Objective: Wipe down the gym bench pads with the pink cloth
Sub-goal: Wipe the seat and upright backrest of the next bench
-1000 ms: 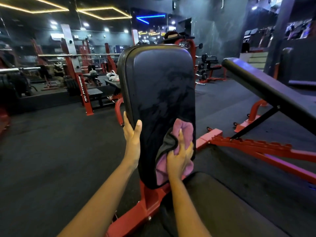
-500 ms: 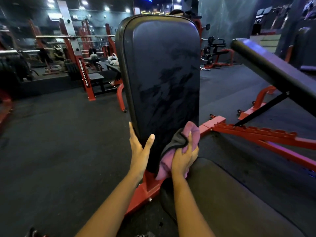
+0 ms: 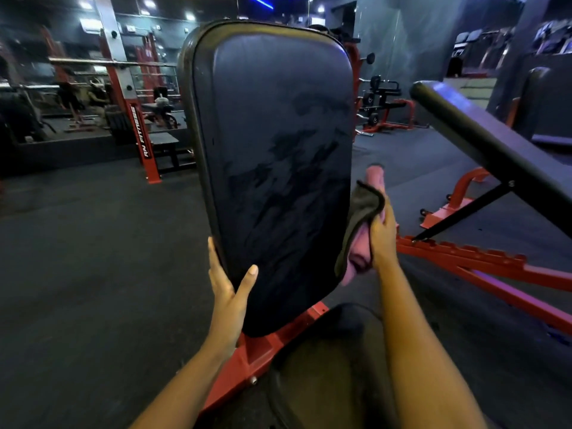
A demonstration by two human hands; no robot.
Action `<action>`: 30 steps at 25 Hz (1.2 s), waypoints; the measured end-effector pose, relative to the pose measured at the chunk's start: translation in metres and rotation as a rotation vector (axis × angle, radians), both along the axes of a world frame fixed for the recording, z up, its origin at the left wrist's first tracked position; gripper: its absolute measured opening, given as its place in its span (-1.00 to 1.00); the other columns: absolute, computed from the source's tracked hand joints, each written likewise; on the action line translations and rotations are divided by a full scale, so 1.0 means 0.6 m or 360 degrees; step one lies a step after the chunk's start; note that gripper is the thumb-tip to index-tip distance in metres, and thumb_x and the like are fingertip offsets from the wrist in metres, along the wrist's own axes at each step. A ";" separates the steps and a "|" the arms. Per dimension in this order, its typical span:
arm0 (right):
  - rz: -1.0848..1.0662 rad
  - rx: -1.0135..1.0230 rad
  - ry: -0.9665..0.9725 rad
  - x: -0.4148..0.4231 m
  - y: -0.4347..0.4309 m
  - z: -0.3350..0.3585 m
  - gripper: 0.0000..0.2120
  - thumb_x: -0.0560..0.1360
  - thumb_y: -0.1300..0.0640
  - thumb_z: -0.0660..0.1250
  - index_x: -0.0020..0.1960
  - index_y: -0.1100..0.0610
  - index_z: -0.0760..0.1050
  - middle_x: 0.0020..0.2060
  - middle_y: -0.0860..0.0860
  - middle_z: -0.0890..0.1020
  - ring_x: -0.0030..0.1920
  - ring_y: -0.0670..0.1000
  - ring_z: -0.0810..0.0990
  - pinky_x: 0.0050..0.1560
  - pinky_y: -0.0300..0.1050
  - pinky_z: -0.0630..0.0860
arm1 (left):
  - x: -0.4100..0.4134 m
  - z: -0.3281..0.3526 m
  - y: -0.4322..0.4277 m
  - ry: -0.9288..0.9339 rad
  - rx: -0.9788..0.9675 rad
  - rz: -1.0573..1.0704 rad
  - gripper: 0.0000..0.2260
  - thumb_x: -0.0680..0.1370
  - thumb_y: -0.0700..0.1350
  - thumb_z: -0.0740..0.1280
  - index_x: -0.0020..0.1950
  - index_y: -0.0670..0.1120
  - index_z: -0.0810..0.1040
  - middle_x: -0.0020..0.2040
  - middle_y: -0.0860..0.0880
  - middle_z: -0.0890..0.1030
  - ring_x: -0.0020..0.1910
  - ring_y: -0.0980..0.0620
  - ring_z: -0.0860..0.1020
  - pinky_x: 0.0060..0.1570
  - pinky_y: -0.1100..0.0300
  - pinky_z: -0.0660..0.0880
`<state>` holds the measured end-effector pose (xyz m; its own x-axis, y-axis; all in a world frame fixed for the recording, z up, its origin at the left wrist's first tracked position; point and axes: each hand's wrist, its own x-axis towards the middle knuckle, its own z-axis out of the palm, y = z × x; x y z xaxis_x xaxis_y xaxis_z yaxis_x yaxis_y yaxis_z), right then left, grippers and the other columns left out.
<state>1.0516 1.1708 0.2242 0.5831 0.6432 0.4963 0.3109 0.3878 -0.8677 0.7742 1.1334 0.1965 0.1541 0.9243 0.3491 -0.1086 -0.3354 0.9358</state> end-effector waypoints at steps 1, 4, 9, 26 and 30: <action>0.0069 0.0028 -0.0062 0.010 0.018 0.031 -0.46 0.51 -0.04 0.10 0.47 0.07 0.22 0.45 0.01 0.28 0.41 -0.07 0.27 0.39 -0.21 0.21 | 0.001 -0.002 0.001 -0.0013 0.0012 0.0010 -0.26 0.25 0.37 0.37 0.20 0.65 -0.08 0.47 0.33 -0.04 0.47 0.26 0.05 0.44 0.10 0.11; 0.0061 -0.0164 -0.0102 0.011 0.052 0.050 -0.56 0.59 0.05 0.12 0.44 0.15 0.27 0.39 0.12 0.37 0.37 0.04 0.33 0.28 -0.25 0.28 | 0.002 -0.003 0.003 -0.0043 0.0025 0.0010 -0.30 0.28 0.29 0.36 0.19 0.66 -0.05 0.46 0.32 -0.01 0.43 0.31 0.11 0.45 0.09 0.13; -0.0072 -0.0242 0.0140 -0.018 0.036 -0.027 -0.54 0.54 0.00 0.15 0.39 0.14 0.35 0.31 0.17 0.47 0.31 0.16 0.41 0.29 0.00 0.35 | -0.003 -0.010 0.012 -0.0050 0.0024 -0.0029 -0.24 0.23 0.41 0.39 0.24 0.64 -0.04 0.51 0.29 -0.06 0.52 0.16 0.01 0.48 -0.15 0.06; -0.0301 -0.0636 0.0304 -0.142 -0.052 -0.108 -0.46 0.58 -0.11 0.13 0.50 -0.19 0.02 0.44 0.17 0.16 0.33 0.21 0.32 0.20 -0.09 0.29 | -0.009 -0.016 0.015 -0.0103 0.0044 -0.0062 -0.37 0.31 0.34 0.35 0.23 0.61 0.05 0.52 0.20 0.01 0.50 0.14 0.07 0.48 -0.11 0.08; -0.0423 -0.0823 0.0723 -0.168 -0.053 -0.127 -0.44 0.56 -0.19 0.12 0.50 -0.15 0.06 0.39 0.26 0.28 0.33 0.27 0.34 0.30 0.05 0.27 | -0.008 -0.021 0.020 -0.0182 0.0024 -0.0098 -0.41 0.35 0.37 0.32 0.25 0.61 0.06 0.53 0.21 0.01 0.52 0.12 0.02 0.49 -0.13 0.05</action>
<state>0.9509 1.1388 0.1482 0.8278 0.5380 -0.1592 -0.0959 -0.1439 -0.9849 0.7693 1.1456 0.1837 0.1691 0.9087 0.3816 -0.2349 -0.3389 0.9110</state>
